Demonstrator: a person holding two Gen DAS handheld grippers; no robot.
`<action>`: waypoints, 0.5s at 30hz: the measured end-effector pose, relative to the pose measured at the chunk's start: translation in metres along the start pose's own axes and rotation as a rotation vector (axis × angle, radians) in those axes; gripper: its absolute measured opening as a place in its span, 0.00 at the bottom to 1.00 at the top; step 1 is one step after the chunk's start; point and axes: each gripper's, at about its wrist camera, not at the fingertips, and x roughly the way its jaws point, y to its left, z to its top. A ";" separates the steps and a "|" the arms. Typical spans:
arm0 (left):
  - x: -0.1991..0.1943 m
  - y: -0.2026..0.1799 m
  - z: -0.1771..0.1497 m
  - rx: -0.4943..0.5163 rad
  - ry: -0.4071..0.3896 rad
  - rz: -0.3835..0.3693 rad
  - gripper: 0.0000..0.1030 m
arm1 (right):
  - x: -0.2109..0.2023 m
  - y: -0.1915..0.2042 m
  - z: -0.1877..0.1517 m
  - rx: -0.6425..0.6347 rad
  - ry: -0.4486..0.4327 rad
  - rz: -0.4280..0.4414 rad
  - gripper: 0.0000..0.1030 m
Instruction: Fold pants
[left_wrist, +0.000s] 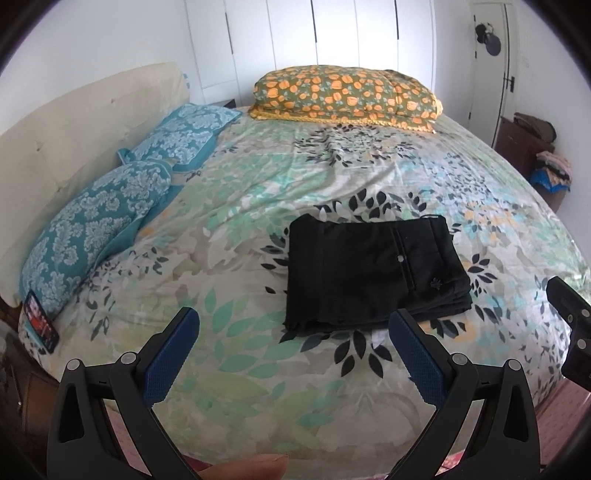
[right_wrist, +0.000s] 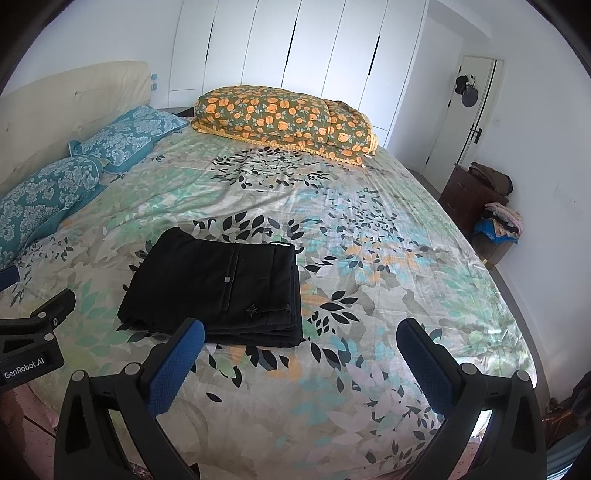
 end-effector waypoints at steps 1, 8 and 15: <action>0.000 0.000 0.000 0.003 -0.001 0.002 0.99 | 0.001 -0.001 0.000 0.001 0.002 0.002 1.00; -0.002 -0.001 -0.001 0.007 -0.008 0.018 0.99 | 0.002 -0.001 -0.001 0.005 0.006 0.009 1.00; -0.003 0.002 -0.001 0.000 -0.012 0.023 0.99 | 0.002 0.004 0.000 -0.003 0.008 0.018 1.00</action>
